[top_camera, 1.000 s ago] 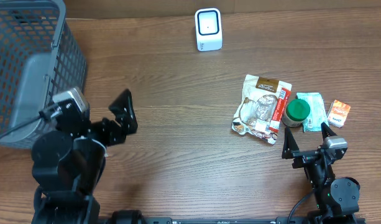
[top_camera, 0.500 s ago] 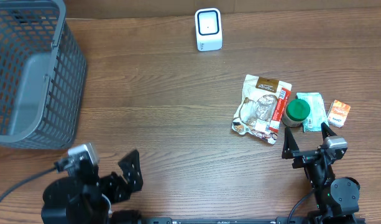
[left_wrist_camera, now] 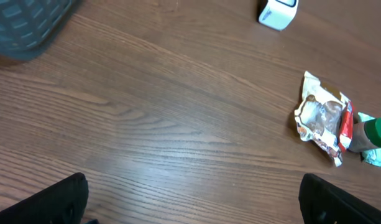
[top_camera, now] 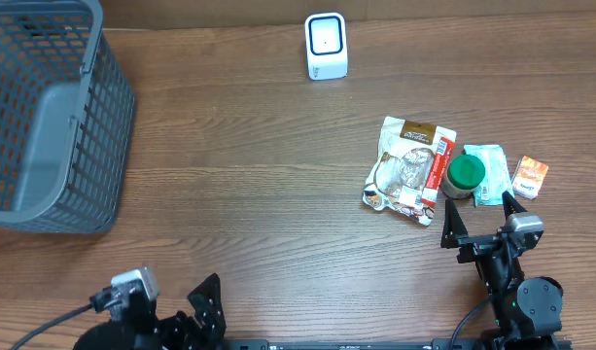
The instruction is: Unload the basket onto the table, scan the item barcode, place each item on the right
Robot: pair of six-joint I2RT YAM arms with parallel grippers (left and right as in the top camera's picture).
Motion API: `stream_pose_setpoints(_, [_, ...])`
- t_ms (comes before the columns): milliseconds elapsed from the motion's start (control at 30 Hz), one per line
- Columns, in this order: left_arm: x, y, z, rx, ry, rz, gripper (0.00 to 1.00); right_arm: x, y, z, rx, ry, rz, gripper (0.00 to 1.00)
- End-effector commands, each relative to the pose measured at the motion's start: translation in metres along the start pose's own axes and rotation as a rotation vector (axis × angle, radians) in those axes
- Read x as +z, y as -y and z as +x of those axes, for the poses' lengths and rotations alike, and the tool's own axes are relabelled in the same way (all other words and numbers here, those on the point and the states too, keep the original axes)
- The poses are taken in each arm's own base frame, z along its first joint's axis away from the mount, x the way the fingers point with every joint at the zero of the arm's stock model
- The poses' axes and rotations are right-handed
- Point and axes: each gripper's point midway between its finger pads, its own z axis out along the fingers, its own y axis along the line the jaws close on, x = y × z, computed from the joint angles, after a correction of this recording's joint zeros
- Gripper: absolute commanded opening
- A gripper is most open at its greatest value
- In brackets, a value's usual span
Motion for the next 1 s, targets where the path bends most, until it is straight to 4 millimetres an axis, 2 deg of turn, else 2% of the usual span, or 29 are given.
stream_pose_setpoints(0, [0.001, -0.007, 0.003, -0.01, 0.04, -0.019, 1.0, 0.0, 0.001, 0.002, -0.004, 0.004, 0.0, 1.0])
stream_pose_setpoints(167, [0.009, -0.007, -0.007, -0.006, 0.147, 0.006, 1.0, 0.0, 0.001, 0.002, -0.004, 0.004, 0.001, 1.0])
stream_pose_setpoints(367, [0.023, 0.004, -0.035, 0.005, 0.354, 0.098, 1.0, 0.0, 0.001, 0.002, -0.004, 0.004, 0.001, 1.0])
stream_pose_setpoints(500, [0.021, 0.017, -0.06, 0.001, 0.519, 0.183, 1.0, 0.0, 0.001, 0.002, -0.004, 0.004, 0.001, 1.0])
stream_pose_setpoints(767, [-0.017, 0.05, -0.116, 0.025, 0.904, 0.398, 1.0, 0.0, 0.001, 0.002, -0.004, 0.004, 0.001, 1.0])
stream_pose_setpoints(967, [-0.051, 0.064, -0.139, 0.051, 1.166, 0.527, 1.0, 0.0, 0.001, 0.002, -0.004, 0.004, 0.001, 1.0])
